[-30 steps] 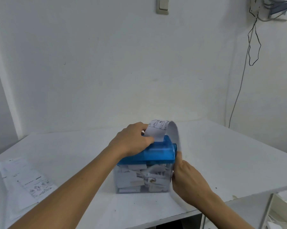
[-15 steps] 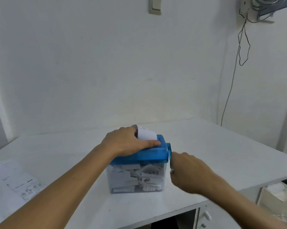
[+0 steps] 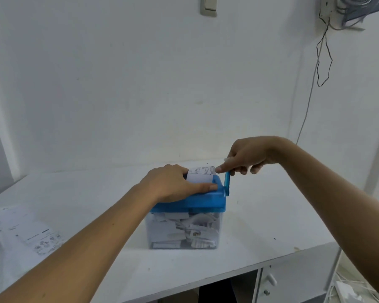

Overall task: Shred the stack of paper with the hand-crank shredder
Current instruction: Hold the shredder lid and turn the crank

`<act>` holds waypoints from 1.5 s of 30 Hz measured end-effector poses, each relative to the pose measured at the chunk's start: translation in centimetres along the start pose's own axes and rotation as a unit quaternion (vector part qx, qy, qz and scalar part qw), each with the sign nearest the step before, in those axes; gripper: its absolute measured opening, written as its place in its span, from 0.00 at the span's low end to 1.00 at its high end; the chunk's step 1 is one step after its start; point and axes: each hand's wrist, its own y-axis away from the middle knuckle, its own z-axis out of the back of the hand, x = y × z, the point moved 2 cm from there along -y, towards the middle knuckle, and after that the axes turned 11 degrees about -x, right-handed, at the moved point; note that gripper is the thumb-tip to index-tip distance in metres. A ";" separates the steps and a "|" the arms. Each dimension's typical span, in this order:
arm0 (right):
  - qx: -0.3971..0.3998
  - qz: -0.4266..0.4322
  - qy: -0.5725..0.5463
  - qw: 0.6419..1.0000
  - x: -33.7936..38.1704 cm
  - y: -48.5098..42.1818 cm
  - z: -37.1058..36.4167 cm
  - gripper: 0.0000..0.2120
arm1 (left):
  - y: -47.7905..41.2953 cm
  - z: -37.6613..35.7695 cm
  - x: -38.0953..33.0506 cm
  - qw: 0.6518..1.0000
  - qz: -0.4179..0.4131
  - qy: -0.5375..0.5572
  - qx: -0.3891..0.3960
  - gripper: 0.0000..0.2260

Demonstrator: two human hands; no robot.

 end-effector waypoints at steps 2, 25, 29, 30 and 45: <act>-0.055 0.015 -0.035 0.998 -1.0 -0.9 -1.2 0.19 | 0.0 -0.1 0.1 1.000 -0.009 0.000 -0.005 0.41; -0.176 -0.124 -0.370 0.904 -4.9 1.1 -16.0 0.16 | 0.3 -0.3 -0.3 0.997 -0.060 -0.058 0.006 0.39; -0.185 -0.093 -0.339 0.918 -4.6 4.2 -15.7 0.25 | 0.3 -0.3 -0.4 0.997 -0.057 -0.054 0.016 0.37; -0.176 -0.082 -0.330 0.924 -4.5 5.1 -15.4 0.25 | 0.4 -0.2 -0.4 0.997 -0.058 -0.051 0.019 0.36; -0.243 0.054 -0.317 0.915 -1.6 3.8 -5.0 0.26 | 0.8 0.4 -0.5 0.998 -0.058 -0.004 0.017 0.30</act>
